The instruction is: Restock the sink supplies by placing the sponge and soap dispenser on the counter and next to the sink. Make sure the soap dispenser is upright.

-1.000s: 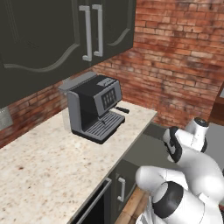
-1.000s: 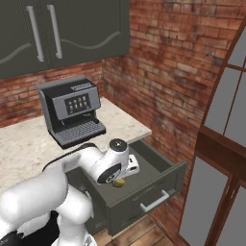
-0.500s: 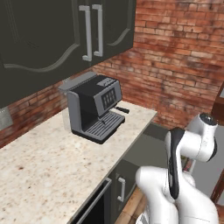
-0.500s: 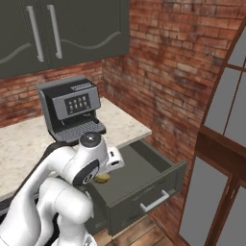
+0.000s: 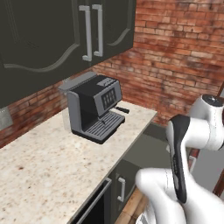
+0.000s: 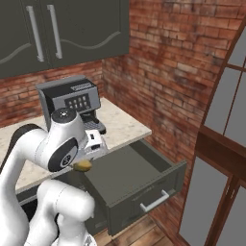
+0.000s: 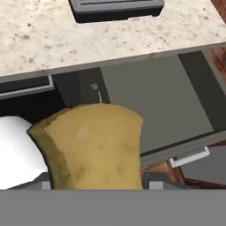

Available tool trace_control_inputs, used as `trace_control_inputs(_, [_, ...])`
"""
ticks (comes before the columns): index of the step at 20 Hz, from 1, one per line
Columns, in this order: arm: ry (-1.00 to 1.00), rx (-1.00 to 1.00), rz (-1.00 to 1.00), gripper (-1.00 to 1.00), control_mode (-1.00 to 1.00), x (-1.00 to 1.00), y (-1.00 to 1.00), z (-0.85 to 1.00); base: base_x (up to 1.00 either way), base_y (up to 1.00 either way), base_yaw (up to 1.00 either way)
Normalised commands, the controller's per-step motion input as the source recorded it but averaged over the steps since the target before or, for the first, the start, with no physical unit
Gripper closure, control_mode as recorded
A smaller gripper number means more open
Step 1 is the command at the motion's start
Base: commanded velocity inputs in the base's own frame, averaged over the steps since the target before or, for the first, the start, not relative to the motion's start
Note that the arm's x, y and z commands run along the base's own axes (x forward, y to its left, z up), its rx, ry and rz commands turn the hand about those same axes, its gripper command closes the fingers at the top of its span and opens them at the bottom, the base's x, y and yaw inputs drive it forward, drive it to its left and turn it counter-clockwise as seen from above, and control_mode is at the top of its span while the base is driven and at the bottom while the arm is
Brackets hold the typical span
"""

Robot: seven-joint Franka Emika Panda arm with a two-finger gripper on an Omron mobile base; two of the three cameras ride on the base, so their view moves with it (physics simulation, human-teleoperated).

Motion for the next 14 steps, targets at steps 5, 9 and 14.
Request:
trace_control_inputs(5, [0.04, -0.03, 0.05, 1.00, 1.00, -0.25, 0.25, 0.14, -0.14, 0.08, 0.04])
trace_control_inputs(9, [0.00, 0.00, 0.00, 1.00, 1.00, 0.00, 0.00, 0.00, -0.90, 0.61, 0.35])
trace_control_inputs(14, [0.00, 0.00, 0.00, 1.00, 1.00, 0.00, 0.00, 0.00, -0.95, 0.77, 0.43])
